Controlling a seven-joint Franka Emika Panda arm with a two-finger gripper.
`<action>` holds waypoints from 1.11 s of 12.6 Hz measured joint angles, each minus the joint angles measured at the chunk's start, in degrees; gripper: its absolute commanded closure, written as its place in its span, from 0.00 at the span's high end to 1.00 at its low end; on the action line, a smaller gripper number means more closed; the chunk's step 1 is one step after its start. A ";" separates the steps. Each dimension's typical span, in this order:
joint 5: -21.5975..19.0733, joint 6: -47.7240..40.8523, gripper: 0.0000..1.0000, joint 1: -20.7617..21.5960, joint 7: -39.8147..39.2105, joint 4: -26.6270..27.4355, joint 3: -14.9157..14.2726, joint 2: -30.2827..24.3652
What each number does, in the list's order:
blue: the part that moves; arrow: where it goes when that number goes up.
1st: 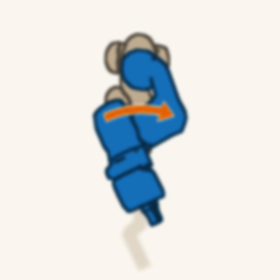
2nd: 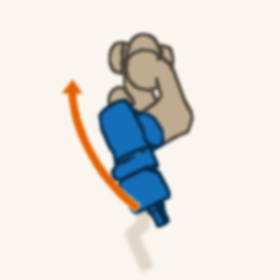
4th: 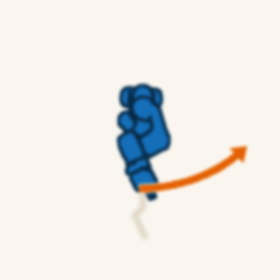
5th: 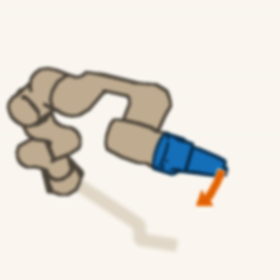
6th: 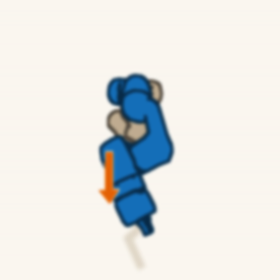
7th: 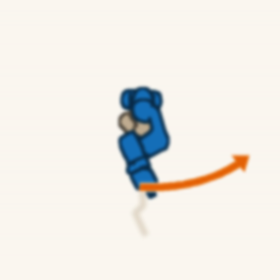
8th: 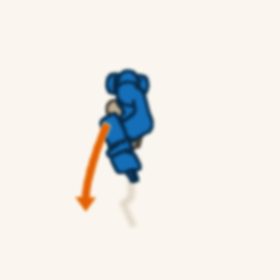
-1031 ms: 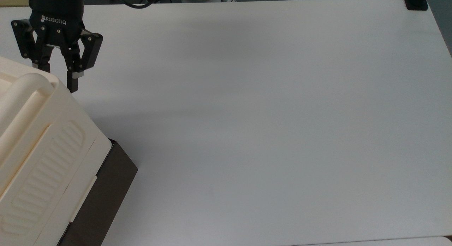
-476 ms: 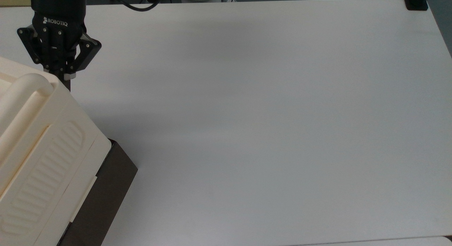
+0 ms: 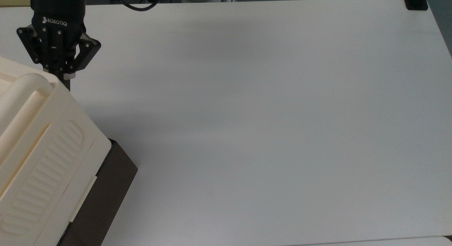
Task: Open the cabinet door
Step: 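Pull the handle outward, swinging the cream door open on its hinge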
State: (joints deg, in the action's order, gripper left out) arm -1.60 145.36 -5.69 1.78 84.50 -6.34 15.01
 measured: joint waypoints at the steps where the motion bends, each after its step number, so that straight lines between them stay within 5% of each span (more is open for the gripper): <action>1: 0.00 -0.65 0.00 -0.01 0.00 -0.14 0.00 -0.05; 10: -0.10 -16.58 0.03 -0.18 0.16 -1.32 0.06 -3.69; 12: -0.11 -20.14 0.14 -0.42 0.15 -1.32 0.07 -4.82; 14: -0.12 -23.71 0.56 -0.91 -0.01 -1.29 0.18 -5.98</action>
State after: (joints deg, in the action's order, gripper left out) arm -1.73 121.66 -6.60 1.77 83.21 -6.16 9.03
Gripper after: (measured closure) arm 0.859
